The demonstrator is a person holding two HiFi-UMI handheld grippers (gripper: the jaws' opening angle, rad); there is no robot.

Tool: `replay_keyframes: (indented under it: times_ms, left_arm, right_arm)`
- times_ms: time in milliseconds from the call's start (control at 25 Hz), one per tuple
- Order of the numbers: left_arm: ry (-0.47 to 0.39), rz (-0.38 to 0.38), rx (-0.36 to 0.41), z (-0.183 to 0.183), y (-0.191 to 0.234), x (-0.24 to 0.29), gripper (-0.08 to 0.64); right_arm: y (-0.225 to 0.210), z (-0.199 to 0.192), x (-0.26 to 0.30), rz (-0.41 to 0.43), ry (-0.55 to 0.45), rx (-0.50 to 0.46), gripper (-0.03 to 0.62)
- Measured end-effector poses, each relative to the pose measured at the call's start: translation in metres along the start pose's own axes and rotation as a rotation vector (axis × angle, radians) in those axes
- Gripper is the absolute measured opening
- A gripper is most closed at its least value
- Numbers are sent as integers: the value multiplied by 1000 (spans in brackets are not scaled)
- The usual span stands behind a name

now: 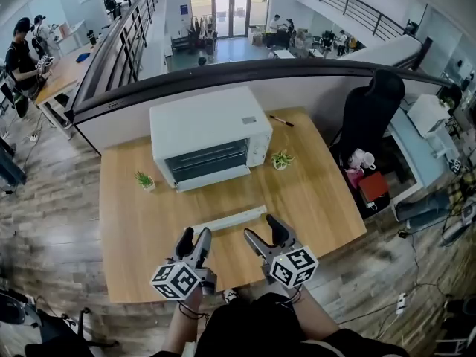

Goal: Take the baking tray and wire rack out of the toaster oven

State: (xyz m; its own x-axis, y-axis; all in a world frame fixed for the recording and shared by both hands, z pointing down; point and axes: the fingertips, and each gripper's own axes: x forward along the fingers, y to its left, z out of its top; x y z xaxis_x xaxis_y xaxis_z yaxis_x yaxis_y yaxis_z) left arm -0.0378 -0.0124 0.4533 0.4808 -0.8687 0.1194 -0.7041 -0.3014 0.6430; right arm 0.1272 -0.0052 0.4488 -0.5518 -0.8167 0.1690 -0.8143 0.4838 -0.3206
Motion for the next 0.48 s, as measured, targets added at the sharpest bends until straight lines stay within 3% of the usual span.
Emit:
replay_keyframes:
  times_ms: [480]
  left_arm:
    - [-41,40,-119,22,39,80,272]
  right_arm:
    - [-59,18,84,14,22,163,316]
